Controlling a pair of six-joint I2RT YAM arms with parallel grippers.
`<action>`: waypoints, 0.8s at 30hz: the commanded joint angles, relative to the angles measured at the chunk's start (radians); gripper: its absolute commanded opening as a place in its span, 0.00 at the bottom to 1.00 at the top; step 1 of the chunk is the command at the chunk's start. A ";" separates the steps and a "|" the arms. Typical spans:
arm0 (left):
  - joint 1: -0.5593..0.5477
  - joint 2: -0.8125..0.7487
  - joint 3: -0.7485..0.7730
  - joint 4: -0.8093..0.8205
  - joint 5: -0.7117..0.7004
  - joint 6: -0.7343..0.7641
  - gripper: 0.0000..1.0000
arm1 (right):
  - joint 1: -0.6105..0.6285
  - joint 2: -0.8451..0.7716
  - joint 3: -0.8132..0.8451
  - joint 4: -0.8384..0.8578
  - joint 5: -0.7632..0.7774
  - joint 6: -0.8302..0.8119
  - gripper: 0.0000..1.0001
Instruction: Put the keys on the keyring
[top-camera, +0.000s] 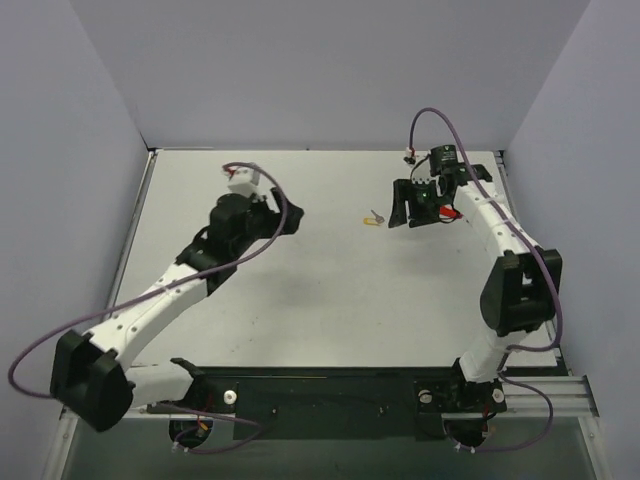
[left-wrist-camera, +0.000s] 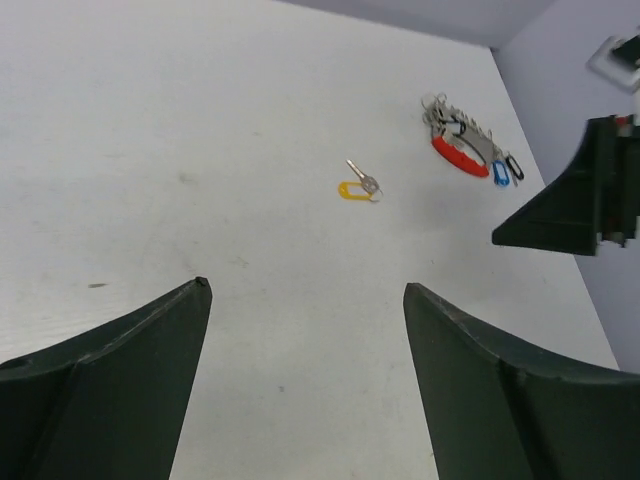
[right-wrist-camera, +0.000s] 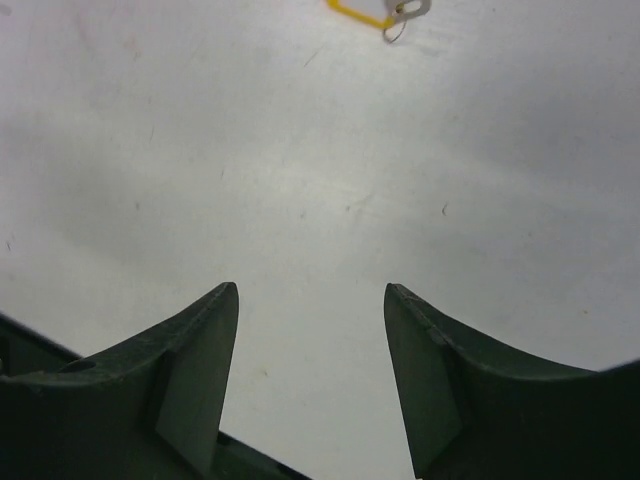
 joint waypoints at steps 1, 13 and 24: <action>0.171 -0.282 -0.225 0.063 0.093 0.017 0.89 | 0.003 0.202 0.098 0.157 0.102 0.392 0.53; 0.272 -0.824 -0.528 -0.151 0.136 -0.077 0.92 | 0.004 0.523 0.297 0.234 0.105 0.579 0.36; 0.272 -0.774 -0.494 -0.175 0.162 -0.074 0.92 | 0.001 0.601 0.329 0.223 0.104 0.607 0.28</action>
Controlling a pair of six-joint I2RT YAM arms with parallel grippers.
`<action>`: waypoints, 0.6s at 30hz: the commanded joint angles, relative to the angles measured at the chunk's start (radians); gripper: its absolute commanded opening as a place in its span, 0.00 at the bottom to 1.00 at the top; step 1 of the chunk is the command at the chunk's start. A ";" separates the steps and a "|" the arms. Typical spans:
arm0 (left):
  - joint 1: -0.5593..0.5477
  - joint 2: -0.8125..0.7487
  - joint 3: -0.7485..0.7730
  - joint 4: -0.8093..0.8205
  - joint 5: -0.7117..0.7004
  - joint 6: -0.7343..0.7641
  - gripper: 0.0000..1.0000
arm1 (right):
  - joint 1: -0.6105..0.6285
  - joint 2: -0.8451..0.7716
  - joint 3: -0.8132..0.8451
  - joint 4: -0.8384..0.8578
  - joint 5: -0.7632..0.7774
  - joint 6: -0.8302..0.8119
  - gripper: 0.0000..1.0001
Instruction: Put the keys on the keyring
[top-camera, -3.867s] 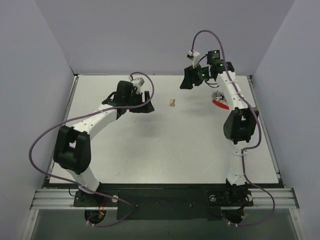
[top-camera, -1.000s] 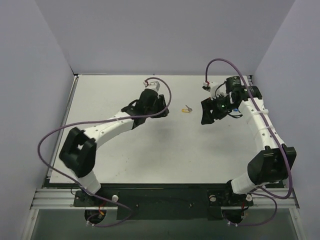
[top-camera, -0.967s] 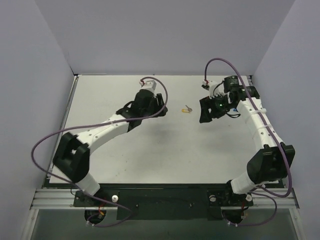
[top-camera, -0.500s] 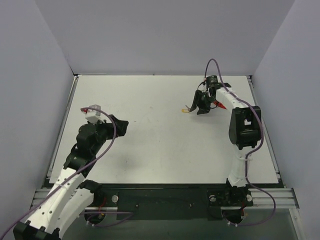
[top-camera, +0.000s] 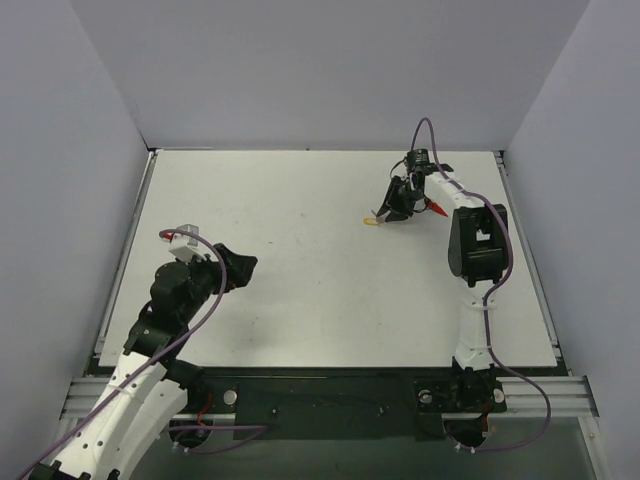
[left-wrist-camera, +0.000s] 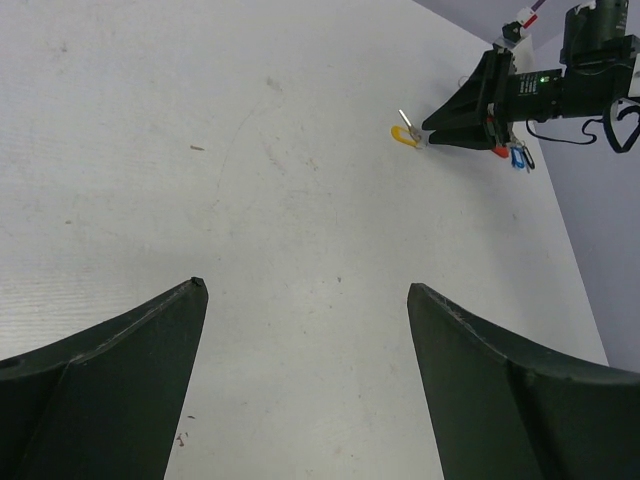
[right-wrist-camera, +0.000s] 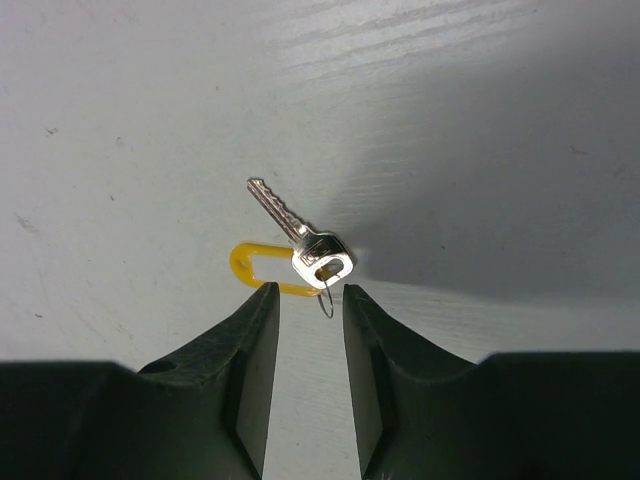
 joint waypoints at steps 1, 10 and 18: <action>0.005 0.020 0.038 0.001 0.023 0.005 0.92 | 0.001 0.004 0.017 -0.030 0.006 0.026 0.27; 0.004 0.006 0.027 -0.007 0.032 -0.004 0.91 | 0.001 0.035 0.010 -0.033 0.006 0.040 0.22; 0.004 -0.003 0.021 -0.007 0.035 -0.012 0.91 | 0.001 0.030 -0.017 -0.032 0.011 0.038 0.19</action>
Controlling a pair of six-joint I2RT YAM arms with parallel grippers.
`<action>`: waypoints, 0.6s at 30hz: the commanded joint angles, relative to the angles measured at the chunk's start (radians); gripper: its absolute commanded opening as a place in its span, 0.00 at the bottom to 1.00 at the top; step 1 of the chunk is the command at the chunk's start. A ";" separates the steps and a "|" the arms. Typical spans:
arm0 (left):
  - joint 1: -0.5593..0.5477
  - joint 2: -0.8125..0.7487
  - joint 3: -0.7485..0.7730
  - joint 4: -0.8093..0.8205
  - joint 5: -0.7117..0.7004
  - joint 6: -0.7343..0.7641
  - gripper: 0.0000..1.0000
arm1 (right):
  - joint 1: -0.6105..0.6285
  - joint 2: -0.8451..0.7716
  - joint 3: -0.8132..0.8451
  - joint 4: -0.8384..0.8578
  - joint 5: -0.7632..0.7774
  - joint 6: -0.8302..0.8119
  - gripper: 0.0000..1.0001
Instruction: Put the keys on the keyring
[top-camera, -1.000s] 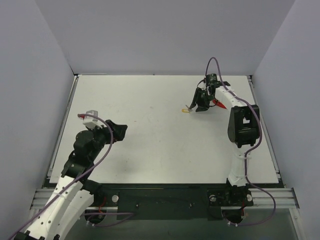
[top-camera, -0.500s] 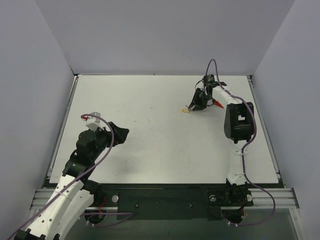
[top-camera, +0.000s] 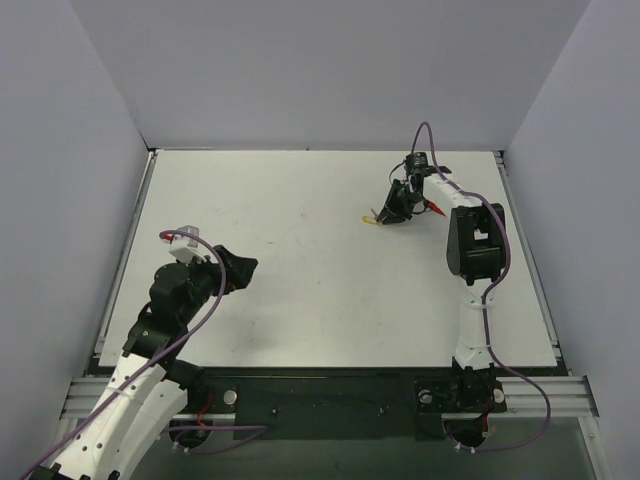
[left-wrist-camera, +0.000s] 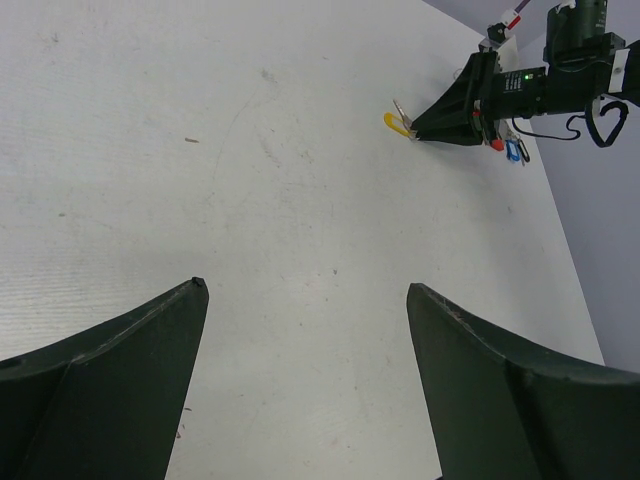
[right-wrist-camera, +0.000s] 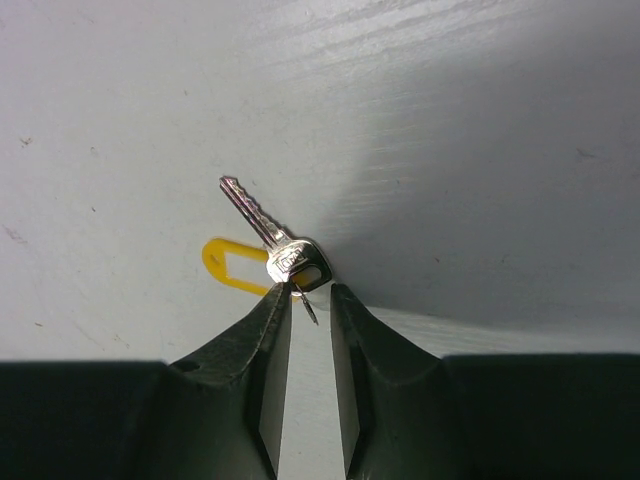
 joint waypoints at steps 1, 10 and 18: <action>0.003 -0.003 0.023 0.015 0.017 -0.009 0.91 | 0.001 -0.003 -0.016 -0.033 0.016 0.005 0.18; 0.003 -0.014 0.024 0.004 0.020 -0.009 0.91 | 0.001 -0.033 -0.038 -0.032 0.013 -0.007 0.06; 0.003 -0.019 0.044 -0.006 0.036 -0.004 0.91 | 0.000 -0.105 -0.074 -0.029 0.019 -0.073 0.00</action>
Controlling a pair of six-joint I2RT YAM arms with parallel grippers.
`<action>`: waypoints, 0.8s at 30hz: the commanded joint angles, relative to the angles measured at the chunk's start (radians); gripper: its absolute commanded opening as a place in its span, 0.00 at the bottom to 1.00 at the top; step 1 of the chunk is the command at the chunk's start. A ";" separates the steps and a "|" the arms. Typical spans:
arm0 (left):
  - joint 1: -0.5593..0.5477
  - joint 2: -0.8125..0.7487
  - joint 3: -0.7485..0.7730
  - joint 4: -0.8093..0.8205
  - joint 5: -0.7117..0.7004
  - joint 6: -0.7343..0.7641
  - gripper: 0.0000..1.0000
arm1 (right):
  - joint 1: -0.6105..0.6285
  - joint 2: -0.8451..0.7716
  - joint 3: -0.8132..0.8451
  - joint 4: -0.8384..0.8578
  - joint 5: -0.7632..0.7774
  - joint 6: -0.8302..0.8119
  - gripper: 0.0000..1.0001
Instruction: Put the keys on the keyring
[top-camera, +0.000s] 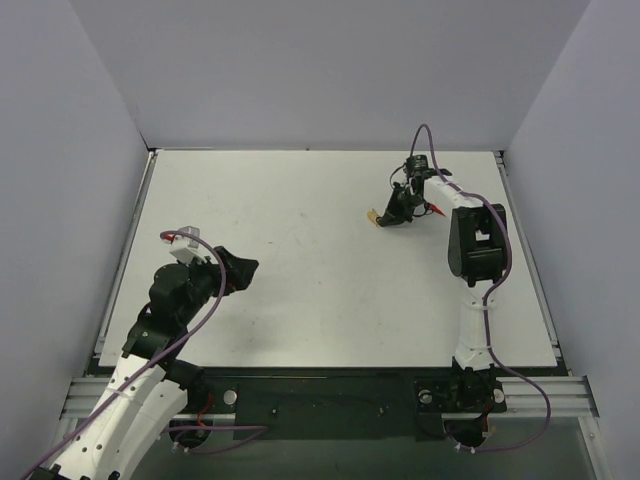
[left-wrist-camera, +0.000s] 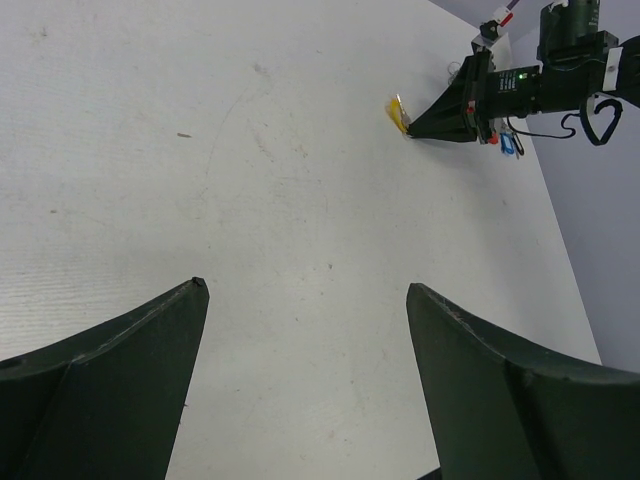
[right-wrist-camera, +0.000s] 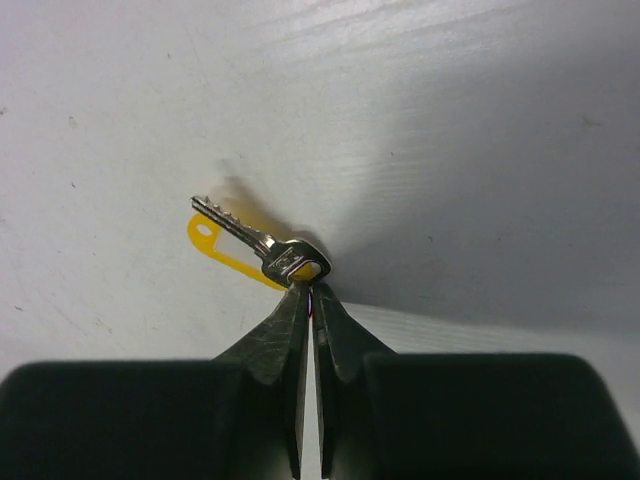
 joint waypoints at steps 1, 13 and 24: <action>0.003 -0.014 0.053 -0.007 0.022 0.002 0.91 | 0.000 -0.121 -0.054 -0.044 0.036 -0.081 0.00; 0.003 -0.010 0.069 0.054 0.171 0.027 0.89 | -0.046 -0.471 -0.279 -0.340 -0.061 -0.585 0.00; 0.002 0.019 0.099 0.129 0.355 0.133 0.87 | -0.040 -0.795 -0.519 -0.873 0.124 -1.447 0.00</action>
